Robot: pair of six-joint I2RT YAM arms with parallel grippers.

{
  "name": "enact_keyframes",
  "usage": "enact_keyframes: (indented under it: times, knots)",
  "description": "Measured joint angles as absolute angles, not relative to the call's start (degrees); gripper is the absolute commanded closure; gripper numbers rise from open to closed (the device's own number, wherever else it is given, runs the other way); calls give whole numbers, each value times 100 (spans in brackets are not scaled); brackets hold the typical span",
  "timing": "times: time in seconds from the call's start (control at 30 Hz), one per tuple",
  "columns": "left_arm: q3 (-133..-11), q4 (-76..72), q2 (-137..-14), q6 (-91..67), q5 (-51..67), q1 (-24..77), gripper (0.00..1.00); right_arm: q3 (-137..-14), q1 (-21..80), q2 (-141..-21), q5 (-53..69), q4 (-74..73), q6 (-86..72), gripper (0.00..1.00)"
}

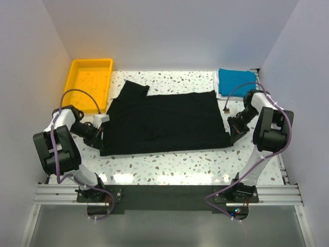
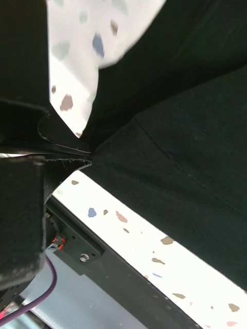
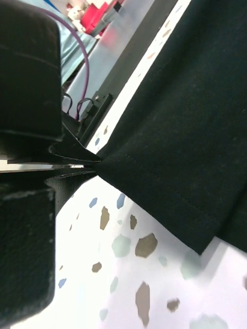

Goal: Fold and stack the t-shirts
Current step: Fold the tshirt

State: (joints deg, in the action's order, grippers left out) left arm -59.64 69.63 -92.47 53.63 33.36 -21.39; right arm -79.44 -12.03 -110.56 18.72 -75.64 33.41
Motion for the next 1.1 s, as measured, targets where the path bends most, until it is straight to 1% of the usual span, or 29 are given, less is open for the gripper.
enact_keyframes:
  times: [0.2,0.27,0.3,0.33,0.37,0.4,0.43,0.53,0.67,0.7,0.77,0.9,0.93,1.1]
  knots:
    - [-5448,6792,-9360,5400,3065,-2143,100,-7452,-1203,-11126,1739,-7419,3367,100]
    - [-5380,6650,-9476,5376,3013,-2143,93,-7380,-1203,-11214,1734,-7347,3365,100]
    - [-5349,6578,-9526,5363,2985,-2143,87,-7358,-1203,-11255,1732,-7317,3365,94]
    - [-5319,6504,-9559,5347,2958,-2143,82,-7352,-1203,-11297,1732,-7299,3363,84]
    - [-5295,6455,-9572,5336,2923,-2143,79,-7352,-1203,-11330,1726,-7279,3352,72]
    - [-5260,6399,-9574,5319,2873,-2145,77,-7354,-1203,-11347,1708,-7266,3345,68]
    - [-5249,6377,-9574,5317,2832,-2147,73,-7354,-1205,-11356,1693,-7258,3371,66]
    - [-5249,6361,-9550,5315,2808,-2165,71,-7397,-1208,-11356,1623,-7310,3441,68]
    - [-5365,6416,-9303,5315,2867,-2176,66,-7815,-1208,-11325,1599,-7516,3529,74]
    - [-5465,6436,-9229,5312,2897,-2154,67,-7994,-1205,-11308,1603,-7544,3542,76]
    - [-5651,6394,-9091,5277,2908,-2008,67,-8326,-1164,-11290,1616,-7542,3557,78]
    - [-5730,6034,-8799,4963,2845,-1271,68,-8534,-934,-11279,1625,-7505,3527,78]
    - [-5730,5931,-8790,4847,2832,-1107,70,-8532,-819,-11292,1632,-7494,3496,78]
    - [-5706,5393,-9188,4388,2744,-781,72,-8464,-145,-11469,1651,-7179,3310,79]
